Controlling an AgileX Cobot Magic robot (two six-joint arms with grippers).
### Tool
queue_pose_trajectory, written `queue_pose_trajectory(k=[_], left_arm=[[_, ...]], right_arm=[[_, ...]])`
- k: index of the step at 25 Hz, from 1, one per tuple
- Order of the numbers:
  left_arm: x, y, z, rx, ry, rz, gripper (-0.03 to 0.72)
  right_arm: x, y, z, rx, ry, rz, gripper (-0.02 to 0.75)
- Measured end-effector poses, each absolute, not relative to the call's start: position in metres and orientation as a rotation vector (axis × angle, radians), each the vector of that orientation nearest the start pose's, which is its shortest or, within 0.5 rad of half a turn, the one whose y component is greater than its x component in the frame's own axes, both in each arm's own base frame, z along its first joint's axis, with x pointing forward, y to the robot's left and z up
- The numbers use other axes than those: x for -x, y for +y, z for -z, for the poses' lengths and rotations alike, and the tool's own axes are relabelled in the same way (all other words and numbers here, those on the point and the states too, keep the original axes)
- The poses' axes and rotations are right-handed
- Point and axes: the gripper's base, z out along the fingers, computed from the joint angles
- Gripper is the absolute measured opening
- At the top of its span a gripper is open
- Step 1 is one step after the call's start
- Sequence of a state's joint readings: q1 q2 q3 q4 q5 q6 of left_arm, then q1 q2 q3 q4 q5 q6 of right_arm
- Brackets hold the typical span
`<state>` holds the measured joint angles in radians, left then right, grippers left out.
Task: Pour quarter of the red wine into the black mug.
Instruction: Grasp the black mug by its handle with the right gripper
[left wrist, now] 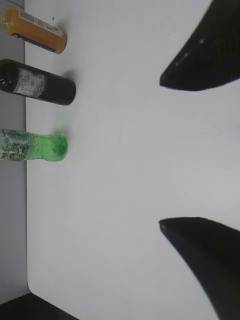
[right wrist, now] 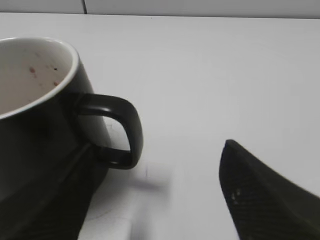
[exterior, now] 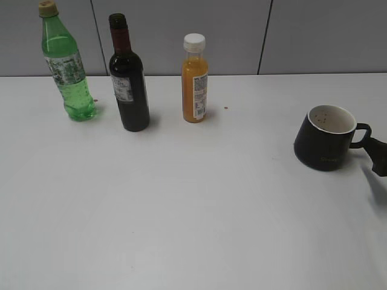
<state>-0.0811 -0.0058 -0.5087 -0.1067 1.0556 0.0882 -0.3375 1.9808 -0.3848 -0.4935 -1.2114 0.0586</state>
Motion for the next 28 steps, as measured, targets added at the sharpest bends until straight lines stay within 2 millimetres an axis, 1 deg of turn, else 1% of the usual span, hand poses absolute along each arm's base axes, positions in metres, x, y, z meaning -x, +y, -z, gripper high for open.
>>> queue_pose_trajectory(k=[13, 23, 28], left_arm=[[0.008, -0.008, -0.280, -0.176, 2.015, 0.123, 0.589], [0.008, -0.008, -0.280, -0.177, 2.015, 0.122, 0.589], [0.008, -0.008, -0.280, -0.177, 2.015, 0.122, 0.589]], right_arm=[[-0.276, -0.052, -0.077, 0.137, 1.880, -0.143, 0.587], [-0.283, -0.053, -0.080, 0.148, 1.858, -0.137, 0.587], [-0.286, -0.054, -0.077, 0.155, 1.857, -0.143, 0.587]])
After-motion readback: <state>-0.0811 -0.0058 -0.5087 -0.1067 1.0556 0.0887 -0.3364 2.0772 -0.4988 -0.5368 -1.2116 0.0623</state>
